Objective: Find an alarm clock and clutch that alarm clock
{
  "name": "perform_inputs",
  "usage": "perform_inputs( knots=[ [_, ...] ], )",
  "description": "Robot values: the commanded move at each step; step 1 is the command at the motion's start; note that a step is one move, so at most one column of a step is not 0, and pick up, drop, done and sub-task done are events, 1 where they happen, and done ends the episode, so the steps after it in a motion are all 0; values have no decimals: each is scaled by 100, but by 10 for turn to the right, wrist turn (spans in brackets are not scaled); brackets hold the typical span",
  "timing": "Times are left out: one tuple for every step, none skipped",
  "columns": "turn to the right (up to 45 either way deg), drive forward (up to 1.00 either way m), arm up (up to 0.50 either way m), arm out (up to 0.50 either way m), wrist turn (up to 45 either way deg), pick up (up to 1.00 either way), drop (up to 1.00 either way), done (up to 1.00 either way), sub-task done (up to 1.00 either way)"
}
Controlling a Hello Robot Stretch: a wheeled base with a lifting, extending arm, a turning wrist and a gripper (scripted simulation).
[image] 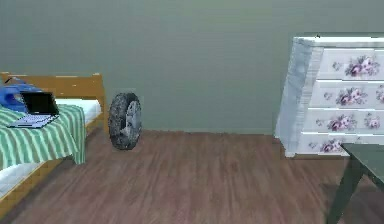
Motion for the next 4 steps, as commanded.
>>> perform_inputs(
  knots=[
    [0,80,0,0,0,0,0,0,0],
    [450,0,0,0,0,0,0,0,0],
    [180,0,0,0,0,0,0,0,0],
    [0,25,0,0,0,0,0,0,0]
  ],
)
